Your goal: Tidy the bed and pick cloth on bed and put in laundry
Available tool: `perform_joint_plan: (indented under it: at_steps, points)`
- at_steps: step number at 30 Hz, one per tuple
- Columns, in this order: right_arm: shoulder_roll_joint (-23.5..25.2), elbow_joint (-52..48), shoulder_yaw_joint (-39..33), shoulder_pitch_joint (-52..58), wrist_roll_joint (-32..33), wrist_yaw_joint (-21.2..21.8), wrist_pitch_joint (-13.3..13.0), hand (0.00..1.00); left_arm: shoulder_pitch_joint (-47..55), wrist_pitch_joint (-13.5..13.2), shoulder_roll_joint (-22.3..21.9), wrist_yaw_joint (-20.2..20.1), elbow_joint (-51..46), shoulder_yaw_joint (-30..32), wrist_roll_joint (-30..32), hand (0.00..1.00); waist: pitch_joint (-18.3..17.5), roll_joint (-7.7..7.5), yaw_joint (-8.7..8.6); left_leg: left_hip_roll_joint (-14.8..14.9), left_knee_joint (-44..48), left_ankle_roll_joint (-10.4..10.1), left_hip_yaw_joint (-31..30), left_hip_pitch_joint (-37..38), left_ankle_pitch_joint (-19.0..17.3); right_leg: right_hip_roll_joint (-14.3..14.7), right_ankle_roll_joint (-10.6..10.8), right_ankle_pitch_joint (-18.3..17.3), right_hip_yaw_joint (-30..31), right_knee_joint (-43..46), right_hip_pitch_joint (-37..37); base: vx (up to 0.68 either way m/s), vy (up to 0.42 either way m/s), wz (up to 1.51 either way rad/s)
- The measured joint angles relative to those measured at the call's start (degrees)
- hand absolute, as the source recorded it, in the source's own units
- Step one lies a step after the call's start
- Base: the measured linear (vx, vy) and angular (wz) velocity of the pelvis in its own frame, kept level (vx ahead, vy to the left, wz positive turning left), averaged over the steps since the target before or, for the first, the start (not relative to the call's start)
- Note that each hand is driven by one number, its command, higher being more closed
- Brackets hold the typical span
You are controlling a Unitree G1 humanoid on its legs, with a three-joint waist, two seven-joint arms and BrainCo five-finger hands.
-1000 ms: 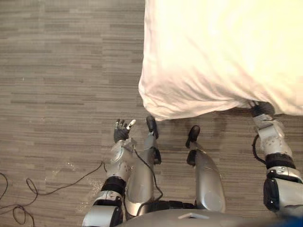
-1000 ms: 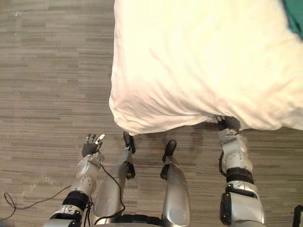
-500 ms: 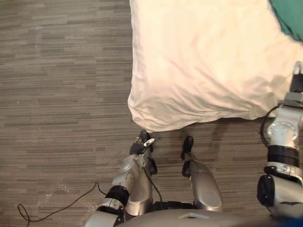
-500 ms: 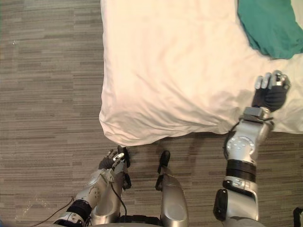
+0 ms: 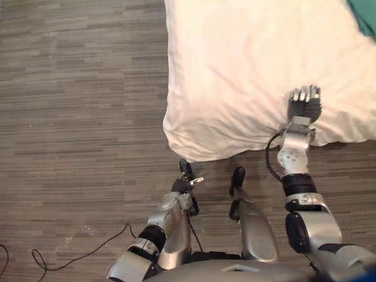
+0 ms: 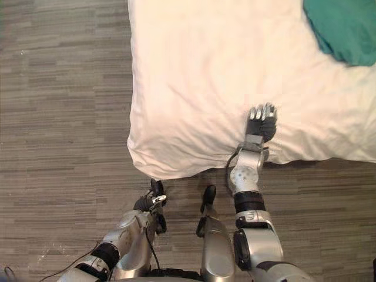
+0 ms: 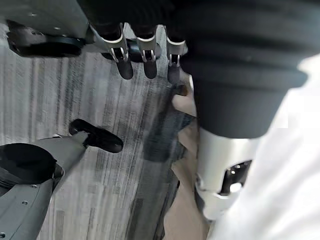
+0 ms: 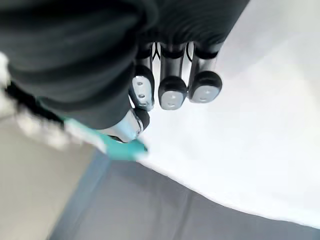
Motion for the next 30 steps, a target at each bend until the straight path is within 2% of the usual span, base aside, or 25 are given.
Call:
perform_joint_plan:
  at_steps: [5, 7, 9, 11, 13, 18, 23, 26, 30]
  points:
    - [0.34, 0.91, 1.65, -2.44, -0.33, 2.68, -3.46, 1.0, -4.36, -1.19, -1.04, 0.25, 0.87, 0.01, -2.29, 0.0, -0.06, 1.82, -1.08, -0.57, 0.01, -0.07, 0.8, -2.73, -0.08, -0.83, 0.3, 0.37, 1.0, 0.59, -3.64, -0.02, 0.029, -0.09]
    - [0.11, -1.23, 1.59, -3.56, -2.13, 3.33, -4.93, 1.0, -5.68, -1.74, -2.48, 1.97, 0.75, 0.03, -2.54, 0.0, 0.14, 3.08, -1.2, -0.7, 0.0, -0.28, 1.19, -5.03, -0.25, -1.39, 0.37, 0.49, 1.08, 1.63, -6.63, -0.08, 0.019, -0.07]
    - [0.13, -3.21, 1.4, -3.47, -3.11, 3.32, -5.63, 1.0, -5.68, -1.85, -3.77, 2.71, 0.37, 0.09, -4.01, 0.0, 0.15, 3.73, -0.92, -0.82, 0.0, -0.3, 1.48, -6.11, -0.26, -1.71, 0.54, 0.29, 1.35, 2.87, -8.56, -0.06, 0.012, -0.06]
    - [0.1, -6.59, 0.74, -3.43, -4.53, 2.98, -5.84, 1.0, -5.57, -2.04, -4.69, 4.96, -0.52, 0.26, -4.3, 0.0, 0.2, 4.28, 0.25, -0.93, 0.0, -0.31, 2.75, -7.68, -0.26, -2.04, 0.29, -0.23, 2.62, 5.23, -11.89, -0.06, -0.002, -0.19]
    - [0.15, -9.04, 0.73, -3.5, -5.89, 2.7, -5.39, 1.0, -5.61, -2.6, -5.12, 6.1, -0.62, 1.4, -5.38, 0.0, 0.21, 4.51, 0.23, -1.02, 0.0, -0.46, 3.09, -9.22, -0.16, -2.24, 0.31, -0.34, 2.91, 6.42, -14.23, -0.05, -0.019, -0.11]
    - [0.37, -13.59, 0.52, -3.14, -9.79, 1.97, -4.48, 1.0, -5.7, -3.68, -6.2, 7.45, -0.91, 5.3, -6.06, 0.0, 0.23, 4.54, 0.19, -1.05, 0.0, -0.9, 4.17, -11.97, 0.18, -2.64, 0.13, -1.36, 3.48, 9.26, -18.76, -0.02, -0.012, -0.01]
    - [1.1, -16.47, 0.72, -0.88, -14.33, 1.08, -4.77, 1.0, -5.69, -4.2, -6.75, 7.4, -1.31, 7.45, -6.05, 0.0, 0.3, 4.39, 0.11, -1.02, 0.0, -0.9, 4.42, -12.78, 0.22, -2.71, 0.11, -1.94, 3.6, 10.13, -19.94, 0.01, -0.001, 0.0]
    - [1.61, -18.76, 0.94, 1.61, -16.7, -0.32, -5.71, 1.0, -5.67, -4.61, -6.75, 7.41, -2.84, 7.97, -6.04, 0.0, 0.83, 3.46, -0.1, -0.93, 0.01, -0.86, 4.99, -12.8, 0.19, -2.6, 0.12, -1.96, 3.99, 9.88, -20.01, 0.03, 0.001, -0.04]
    - [3.34, -20.23, 1.14, 6.65, -18.89, -0.69, -6.57, 1.0, -5.66, -5.56, -6.36, 8.35, -2.91, 9.83, -6.0, 0.0, 1.95, 1.27, -1.5, -0.57, 0.02, -0.33, 5.79, -11.85, 0.34, -2.02, 0.27, -1.29, 4.08, 7.7, -18.33, 0.05, 0.001, -0.06]
